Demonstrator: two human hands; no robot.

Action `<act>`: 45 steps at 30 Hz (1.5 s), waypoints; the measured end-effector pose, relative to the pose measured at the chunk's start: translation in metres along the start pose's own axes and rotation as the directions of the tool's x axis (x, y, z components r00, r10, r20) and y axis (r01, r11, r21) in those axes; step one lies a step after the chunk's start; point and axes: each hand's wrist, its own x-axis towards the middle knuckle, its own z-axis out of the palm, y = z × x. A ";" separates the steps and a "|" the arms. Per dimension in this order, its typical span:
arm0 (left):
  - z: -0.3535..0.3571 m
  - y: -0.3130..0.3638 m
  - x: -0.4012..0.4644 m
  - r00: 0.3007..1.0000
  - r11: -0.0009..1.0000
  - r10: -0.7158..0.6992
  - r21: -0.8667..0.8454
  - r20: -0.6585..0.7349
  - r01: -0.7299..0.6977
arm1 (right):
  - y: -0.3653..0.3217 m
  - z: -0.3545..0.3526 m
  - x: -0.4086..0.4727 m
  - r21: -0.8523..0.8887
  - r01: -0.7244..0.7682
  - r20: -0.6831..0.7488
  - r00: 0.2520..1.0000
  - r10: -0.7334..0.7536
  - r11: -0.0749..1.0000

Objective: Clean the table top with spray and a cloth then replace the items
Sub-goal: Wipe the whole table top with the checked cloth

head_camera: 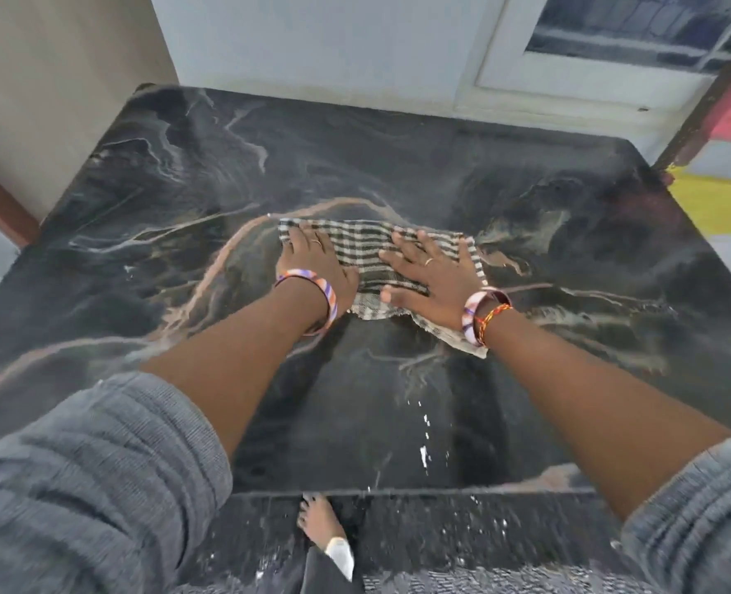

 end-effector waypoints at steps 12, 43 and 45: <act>0.037 0.036 -0.116 0.979 0.979 0.202 0.037 0.000 -0.202 | -0.049 0.035 -0.165 0.000 -0.250 -0.017 0.968 0.250 0.968; 0.085 -0.289 -0.158 0.949 0.949 0.273 -0.118 -0.158 -0.293 | -0.400 0.137 -0.088 -0.108 -0.344 -0.455 0.851 0.262 0.933; 0.093 -0.313 -0.160 0.947 0.900 0.227 -0.322 -0.227 -0.293 | -0.422 0.138 -0.077 -0.113 -0.293 -0.464 0.861 0.211 0.949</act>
